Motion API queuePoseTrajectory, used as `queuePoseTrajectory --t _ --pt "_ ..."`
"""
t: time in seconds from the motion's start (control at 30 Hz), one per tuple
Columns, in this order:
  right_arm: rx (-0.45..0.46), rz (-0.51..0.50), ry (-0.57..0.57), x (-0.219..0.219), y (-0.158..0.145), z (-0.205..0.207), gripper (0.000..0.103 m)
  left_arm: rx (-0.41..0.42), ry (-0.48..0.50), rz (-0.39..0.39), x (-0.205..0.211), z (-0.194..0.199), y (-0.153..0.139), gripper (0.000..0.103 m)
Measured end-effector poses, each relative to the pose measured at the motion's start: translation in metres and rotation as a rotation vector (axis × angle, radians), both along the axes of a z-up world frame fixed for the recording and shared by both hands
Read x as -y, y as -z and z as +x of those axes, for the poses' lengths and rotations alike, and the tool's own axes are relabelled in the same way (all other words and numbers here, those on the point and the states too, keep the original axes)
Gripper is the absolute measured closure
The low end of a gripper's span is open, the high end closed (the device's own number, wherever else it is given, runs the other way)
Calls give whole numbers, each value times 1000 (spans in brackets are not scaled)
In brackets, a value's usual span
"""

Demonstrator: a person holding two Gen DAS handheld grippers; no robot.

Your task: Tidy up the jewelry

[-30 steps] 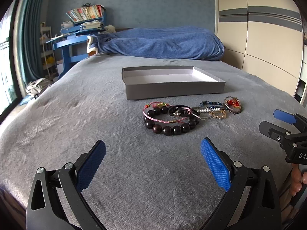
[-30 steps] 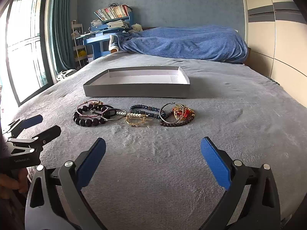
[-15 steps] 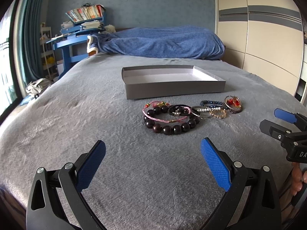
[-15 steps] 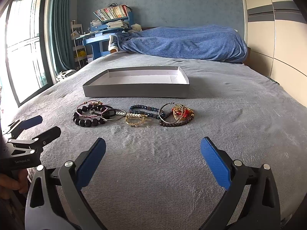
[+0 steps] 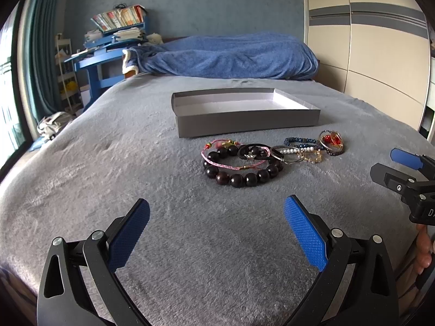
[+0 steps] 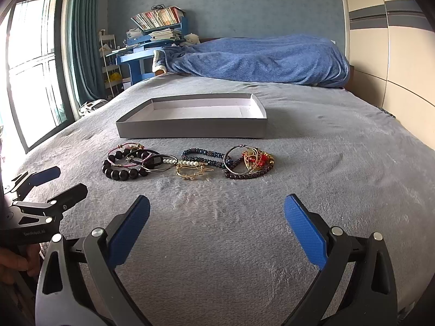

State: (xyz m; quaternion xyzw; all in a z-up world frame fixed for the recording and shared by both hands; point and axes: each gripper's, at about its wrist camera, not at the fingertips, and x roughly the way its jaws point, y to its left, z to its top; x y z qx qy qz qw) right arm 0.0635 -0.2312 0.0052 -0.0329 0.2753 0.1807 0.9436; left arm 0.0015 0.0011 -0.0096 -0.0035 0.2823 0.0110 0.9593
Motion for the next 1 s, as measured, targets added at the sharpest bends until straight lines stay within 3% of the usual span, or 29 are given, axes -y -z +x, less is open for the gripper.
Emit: queuePoseTrajectory --t 1.0 --pt "-10 11 35 12 -6 10 5 -24 36 33 16 23 -23 5"
